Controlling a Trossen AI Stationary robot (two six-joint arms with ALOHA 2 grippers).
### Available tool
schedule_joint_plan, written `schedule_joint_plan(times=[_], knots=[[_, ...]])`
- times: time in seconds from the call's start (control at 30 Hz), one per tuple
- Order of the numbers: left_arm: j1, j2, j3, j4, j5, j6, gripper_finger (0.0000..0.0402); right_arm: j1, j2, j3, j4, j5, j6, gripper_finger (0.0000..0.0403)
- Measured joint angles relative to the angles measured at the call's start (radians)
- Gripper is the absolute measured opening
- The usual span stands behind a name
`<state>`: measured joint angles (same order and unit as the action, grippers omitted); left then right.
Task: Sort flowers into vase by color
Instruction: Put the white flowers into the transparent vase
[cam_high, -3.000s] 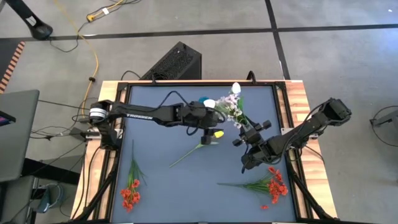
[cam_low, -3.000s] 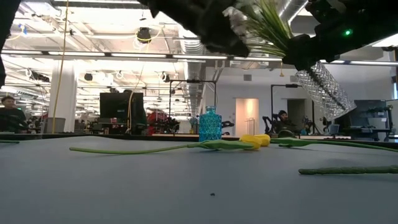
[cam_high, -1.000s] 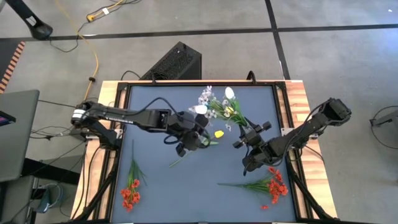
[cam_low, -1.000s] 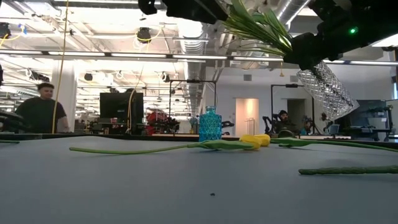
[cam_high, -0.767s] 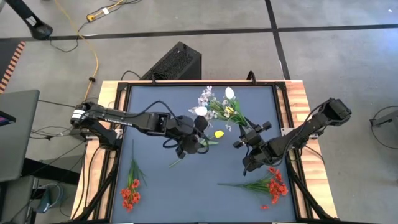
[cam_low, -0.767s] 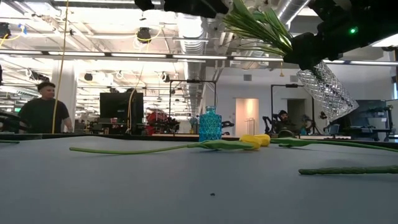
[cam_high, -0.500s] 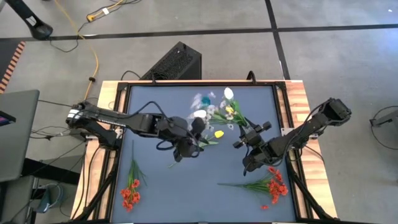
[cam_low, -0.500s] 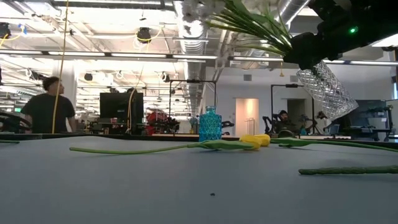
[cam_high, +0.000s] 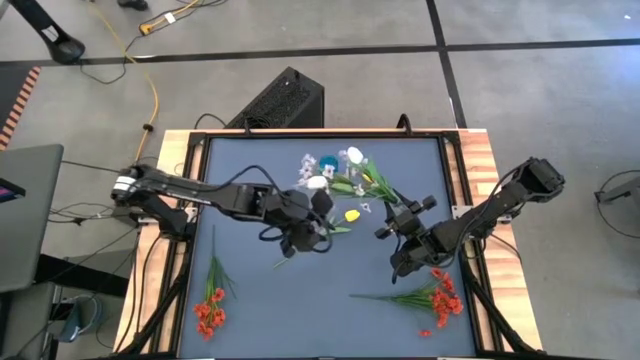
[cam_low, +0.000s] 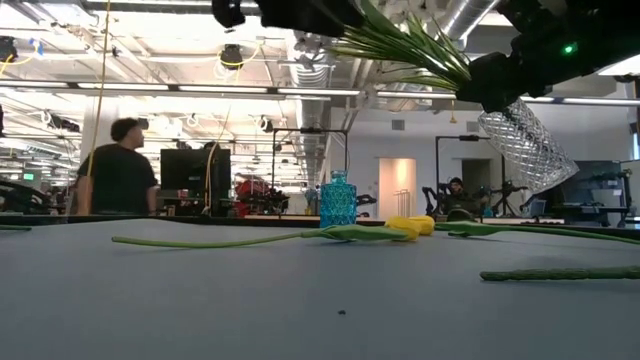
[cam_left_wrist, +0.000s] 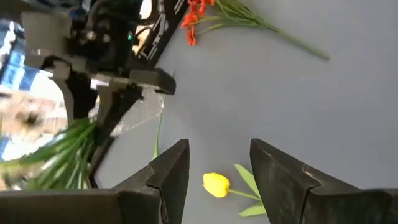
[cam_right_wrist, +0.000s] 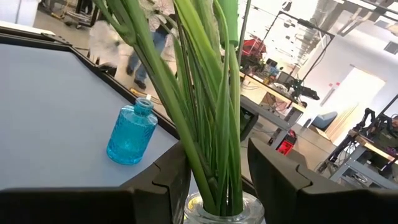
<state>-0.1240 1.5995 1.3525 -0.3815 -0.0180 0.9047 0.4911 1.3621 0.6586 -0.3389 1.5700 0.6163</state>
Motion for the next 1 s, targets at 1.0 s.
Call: schedule_joint_plan(times=[1.0], knots=[[-0.103,0.014,0.007,0.109,-0.166,0.095,0.0284,0.013,0.084,-0.056,0.032,0.000,0.250,0.0172]])
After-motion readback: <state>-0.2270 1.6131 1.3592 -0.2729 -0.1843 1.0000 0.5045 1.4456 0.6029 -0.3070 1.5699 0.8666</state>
